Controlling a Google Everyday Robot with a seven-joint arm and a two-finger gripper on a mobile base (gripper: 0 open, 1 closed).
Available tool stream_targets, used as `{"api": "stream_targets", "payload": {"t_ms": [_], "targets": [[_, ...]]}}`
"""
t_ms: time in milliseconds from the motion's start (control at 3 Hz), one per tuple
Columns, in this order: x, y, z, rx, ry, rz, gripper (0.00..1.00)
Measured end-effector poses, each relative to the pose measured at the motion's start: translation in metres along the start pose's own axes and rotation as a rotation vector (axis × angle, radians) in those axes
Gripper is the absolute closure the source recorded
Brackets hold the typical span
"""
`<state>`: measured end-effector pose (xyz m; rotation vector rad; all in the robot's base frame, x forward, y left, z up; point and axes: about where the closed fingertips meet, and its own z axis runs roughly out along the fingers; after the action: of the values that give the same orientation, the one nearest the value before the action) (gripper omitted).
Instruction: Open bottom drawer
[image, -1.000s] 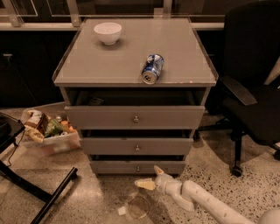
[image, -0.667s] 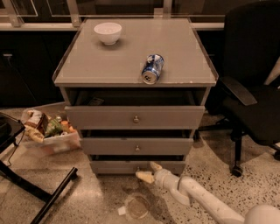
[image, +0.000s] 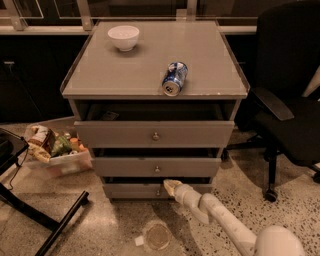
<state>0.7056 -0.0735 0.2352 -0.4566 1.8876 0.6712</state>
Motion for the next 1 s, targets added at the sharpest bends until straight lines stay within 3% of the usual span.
{"api": "stream_targets", "payload": {"t_ms": [333,1000], "targets": [[-0.002,-0.017,0.024,0.022,-0.023,-0.005,0.98],[0.000,-0.043,0.059,0.097,-0.054,-0.002,1.00]]}}
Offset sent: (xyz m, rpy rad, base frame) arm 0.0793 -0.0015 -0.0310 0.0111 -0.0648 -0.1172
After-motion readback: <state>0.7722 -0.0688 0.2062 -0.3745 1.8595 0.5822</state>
